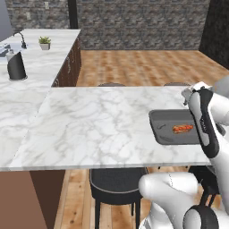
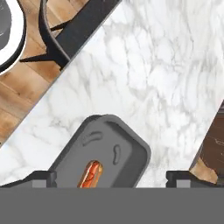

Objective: Place the cold items (corn and squash) from the fridge in one tupperware on the dining counter. Place the warm items (kebab skewer and hot dog) in the stove area in another tupperware.

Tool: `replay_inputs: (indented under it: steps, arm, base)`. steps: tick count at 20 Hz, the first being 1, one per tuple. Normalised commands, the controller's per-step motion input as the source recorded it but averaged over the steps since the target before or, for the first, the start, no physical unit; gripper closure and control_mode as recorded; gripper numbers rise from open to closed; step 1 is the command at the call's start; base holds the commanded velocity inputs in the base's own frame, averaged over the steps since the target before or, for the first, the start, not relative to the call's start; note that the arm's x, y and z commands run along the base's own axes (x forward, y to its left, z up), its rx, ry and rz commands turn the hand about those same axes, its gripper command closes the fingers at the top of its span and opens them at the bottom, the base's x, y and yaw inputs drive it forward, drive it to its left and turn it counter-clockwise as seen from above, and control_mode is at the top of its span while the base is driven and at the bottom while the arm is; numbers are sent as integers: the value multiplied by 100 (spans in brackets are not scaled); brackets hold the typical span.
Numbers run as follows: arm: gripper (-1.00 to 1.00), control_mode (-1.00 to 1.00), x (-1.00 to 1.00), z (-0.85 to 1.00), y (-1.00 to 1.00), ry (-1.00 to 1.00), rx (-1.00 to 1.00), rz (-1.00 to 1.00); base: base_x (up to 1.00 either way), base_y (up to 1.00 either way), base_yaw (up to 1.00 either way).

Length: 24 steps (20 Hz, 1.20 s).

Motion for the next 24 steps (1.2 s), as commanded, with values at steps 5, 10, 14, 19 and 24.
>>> replay_inputs:
  steps: [5, 10, 14, 19, 24]
  arm:
    - [-100, -100, -91, 9, 27, -6, -29, 19]
    - [-100, -100, -51, 4, 72, 26, -67, 24]
    - [-100, -100, -34, 0, 29, 8, -30, 27]
    - [-100, -100, -34, 0, 5, 0, -6, 26]
    - [-100, -100, -28, -6, 14, 0, 0, 25]
  base:
    - [0, 0, 0]
    - [0, 0, 0]
    - [0, 0, 0]
    - [0, 0, 0]
    - [0, 0, 0]
